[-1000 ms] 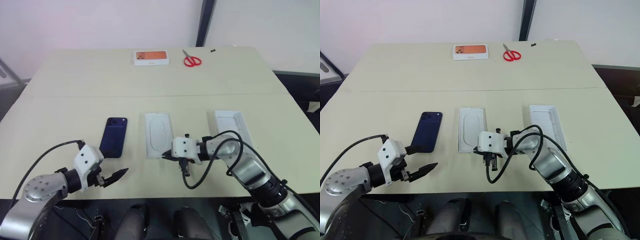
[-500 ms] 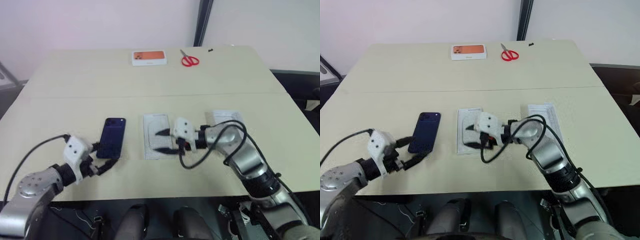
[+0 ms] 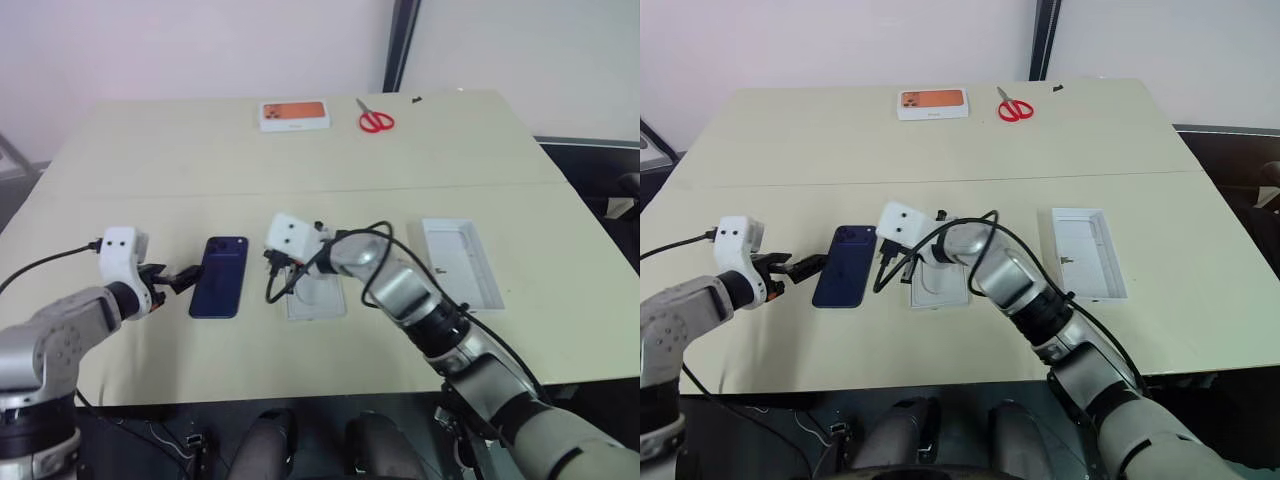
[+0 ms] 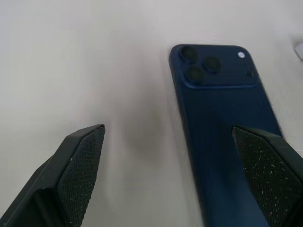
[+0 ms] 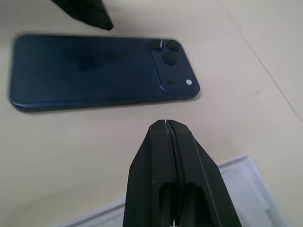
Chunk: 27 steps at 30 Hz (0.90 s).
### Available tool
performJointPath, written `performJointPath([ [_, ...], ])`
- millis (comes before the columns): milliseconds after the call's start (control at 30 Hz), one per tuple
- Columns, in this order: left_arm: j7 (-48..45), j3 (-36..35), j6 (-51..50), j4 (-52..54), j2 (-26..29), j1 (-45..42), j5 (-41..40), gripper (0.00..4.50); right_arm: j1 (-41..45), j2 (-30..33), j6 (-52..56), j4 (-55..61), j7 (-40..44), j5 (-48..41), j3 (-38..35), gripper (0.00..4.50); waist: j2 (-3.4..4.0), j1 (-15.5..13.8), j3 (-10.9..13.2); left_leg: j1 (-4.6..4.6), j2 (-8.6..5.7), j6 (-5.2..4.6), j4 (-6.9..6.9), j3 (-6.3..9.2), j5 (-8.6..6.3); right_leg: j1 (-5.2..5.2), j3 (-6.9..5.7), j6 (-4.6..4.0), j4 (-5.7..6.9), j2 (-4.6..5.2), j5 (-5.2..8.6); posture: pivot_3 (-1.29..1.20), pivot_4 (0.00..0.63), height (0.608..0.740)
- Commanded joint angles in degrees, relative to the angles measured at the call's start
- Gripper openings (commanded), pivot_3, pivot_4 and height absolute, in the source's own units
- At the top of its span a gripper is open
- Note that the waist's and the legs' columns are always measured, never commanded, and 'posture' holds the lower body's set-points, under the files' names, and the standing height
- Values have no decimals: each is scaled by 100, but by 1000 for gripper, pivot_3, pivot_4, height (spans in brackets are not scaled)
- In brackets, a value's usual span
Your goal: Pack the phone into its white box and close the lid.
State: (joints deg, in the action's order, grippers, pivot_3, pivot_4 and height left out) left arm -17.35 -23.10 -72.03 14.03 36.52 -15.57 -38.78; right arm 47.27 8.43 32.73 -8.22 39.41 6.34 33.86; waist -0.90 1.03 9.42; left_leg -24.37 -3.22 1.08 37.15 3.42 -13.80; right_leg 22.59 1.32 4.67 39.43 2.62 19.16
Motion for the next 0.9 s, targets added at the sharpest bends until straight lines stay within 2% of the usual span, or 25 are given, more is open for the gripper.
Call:
performJointPath([
  [33,2,171,-860,-314,65,-457,-123,4491,248,-287,-85,-266,-36,198,140,8,0,11,0,0,0,4,-1,0,2,-1,-1,0,1,-1,0,0,150,740],
  [167,-84,354,-1498,-639,-9,-893,-129,4491,423,-572,-38,-701,-56,417,276,8,1,15,-1,0,0,11,-2,0,6,-1,0,0,8,-2,0,0,150,740],
  [300,-123,291,-1992,-666,-314,-1143,-237,4491,500,-700,-63,-919,-31,589,337,8,0,-19,-2,1,-2,11,0,2,7,6,-1,0,7,1,0,0,150,740],
  [600,201,-15,-2047,-745,-986,-1178,-945,4491,490,-513,-177,-938,140,890,380,8,0,-47,-4,2,-7,12,7,6,7,-1,-3,1,5,6,0,0,150,740],
  [900,726,-141,-2047,-738,-1201,-1127,-1521,4491,374,-434,-296,-776,297,1148,479,8,-1,-40,-6,6,-7,12,6,8,7,-5,-4,1,5,6,0,0,150,740],
])
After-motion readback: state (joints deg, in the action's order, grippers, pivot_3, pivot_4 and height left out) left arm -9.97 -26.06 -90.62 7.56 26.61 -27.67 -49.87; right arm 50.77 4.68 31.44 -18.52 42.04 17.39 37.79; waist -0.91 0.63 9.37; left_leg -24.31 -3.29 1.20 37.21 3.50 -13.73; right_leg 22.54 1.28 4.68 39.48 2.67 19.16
